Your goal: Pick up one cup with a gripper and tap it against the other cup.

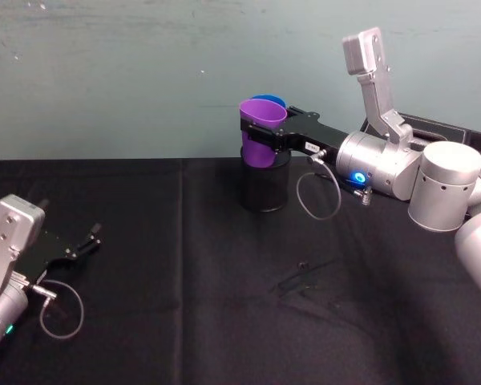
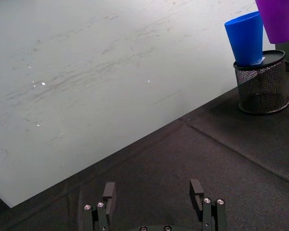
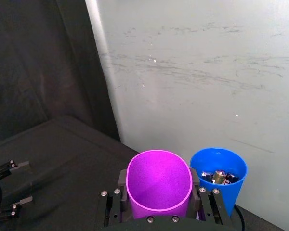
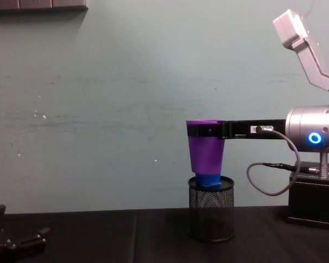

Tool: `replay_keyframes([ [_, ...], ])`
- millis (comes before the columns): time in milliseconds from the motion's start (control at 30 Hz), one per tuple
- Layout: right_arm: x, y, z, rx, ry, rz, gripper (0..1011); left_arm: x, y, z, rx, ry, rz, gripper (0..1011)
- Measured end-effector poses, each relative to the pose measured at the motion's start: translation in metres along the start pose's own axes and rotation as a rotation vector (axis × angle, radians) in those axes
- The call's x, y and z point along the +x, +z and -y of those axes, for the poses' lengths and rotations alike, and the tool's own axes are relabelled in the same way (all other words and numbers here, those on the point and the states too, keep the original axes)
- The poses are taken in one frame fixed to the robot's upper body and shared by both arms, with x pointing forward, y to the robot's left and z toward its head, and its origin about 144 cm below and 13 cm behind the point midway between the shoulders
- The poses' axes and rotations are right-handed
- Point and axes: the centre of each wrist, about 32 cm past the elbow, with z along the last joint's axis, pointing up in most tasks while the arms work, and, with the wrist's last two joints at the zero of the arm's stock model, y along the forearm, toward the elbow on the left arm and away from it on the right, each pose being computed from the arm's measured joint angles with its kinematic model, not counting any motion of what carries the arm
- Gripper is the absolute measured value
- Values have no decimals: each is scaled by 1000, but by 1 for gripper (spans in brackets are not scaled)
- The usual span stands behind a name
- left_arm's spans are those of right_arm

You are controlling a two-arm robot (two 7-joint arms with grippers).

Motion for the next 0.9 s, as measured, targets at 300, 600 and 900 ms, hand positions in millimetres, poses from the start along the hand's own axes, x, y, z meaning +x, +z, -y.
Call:
replay_keyframes([
  [300, 0, 0, 0, 0, 0, 0, 715, 0, 0, 0, 0, 0, 0, 1000],
  [600, 0, 0, 0, 0, 0, 0, 715, 0, 0, 0, 0, 0, 0, 1000],
  [900, 0, 0, 0, 0, 0, 0, 715, 0, 0, 0, 0, 0, 0, 1000],
])
